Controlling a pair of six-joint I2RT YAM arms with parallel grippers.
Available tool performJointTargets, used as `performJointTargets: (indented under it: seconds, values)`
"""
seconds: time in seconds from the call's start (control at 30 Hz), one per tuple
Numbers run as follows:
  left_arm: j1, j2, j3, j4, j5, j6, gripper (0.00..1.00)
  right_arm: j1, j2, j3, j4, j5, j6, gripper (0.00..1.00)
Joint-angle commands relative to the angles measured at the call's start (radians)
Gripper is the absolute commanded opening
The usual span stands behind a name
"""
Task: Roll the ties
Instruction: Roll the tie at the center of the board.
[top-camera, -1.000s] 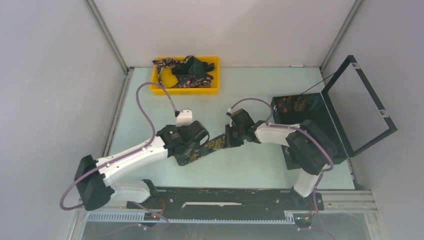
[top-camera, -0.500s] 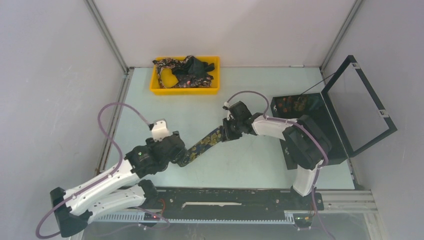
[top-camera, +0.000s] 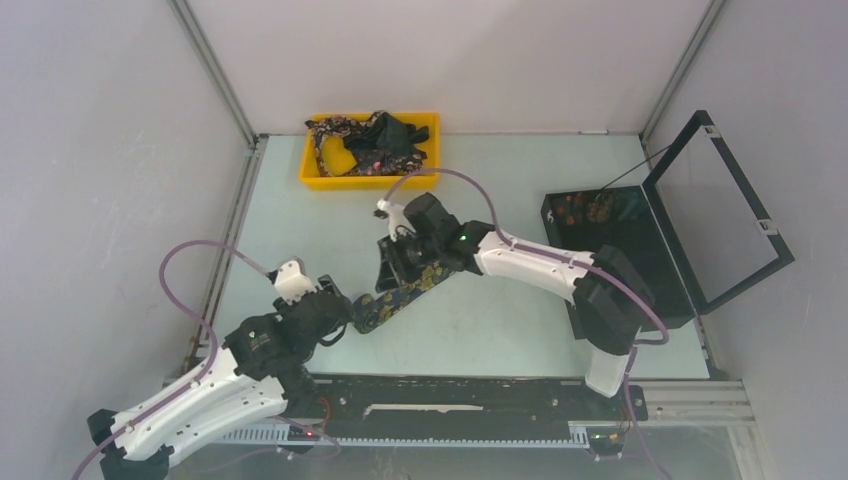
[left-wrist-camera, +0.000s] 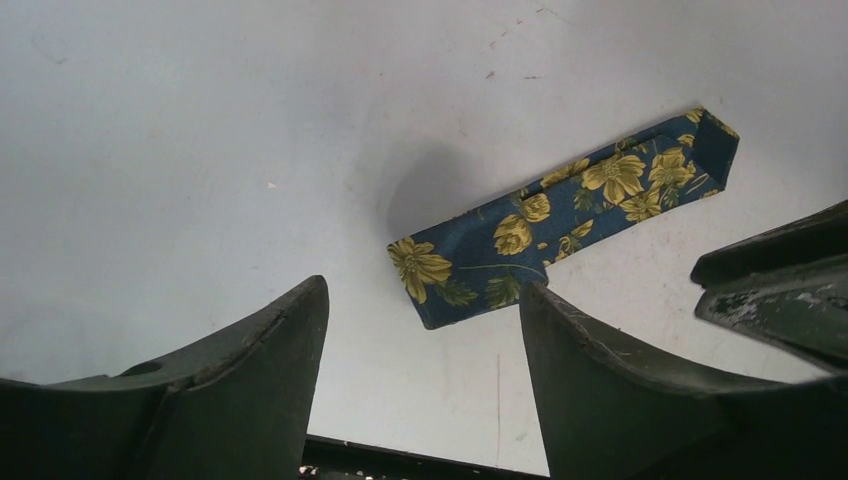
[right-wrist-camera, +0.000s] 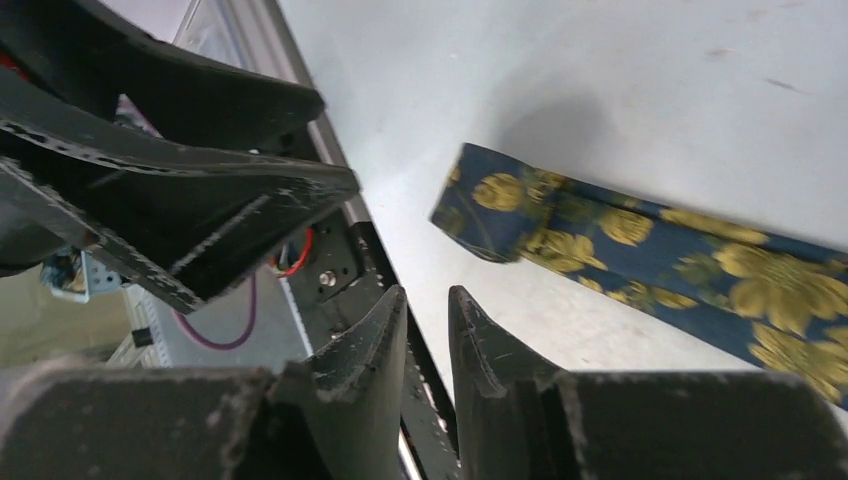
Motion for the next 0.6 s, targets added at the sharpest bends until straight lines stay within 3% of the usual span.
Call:
performJointTargets:
  seconds: [0.0,0.23,0.57]
  values:
    - [0.006,-0.035,-0.02,-0.038,-0.025,-0.074,0.75,0.05,0.091,0.117,-0.027,-0.057,0.026,0.26]
    - [0.007,-0.095,-0.043,-0.06,-0.016,-0.091,0.75,0.096,0.216,0.262,-0.076,-0.045,0.048,0.25]
    - [0.007,-0.092,-0.046,-0.066,-0.02,-0.095,0.74,0.095,0.304,0.297,-0.079,-0.032,0.06,0.23]
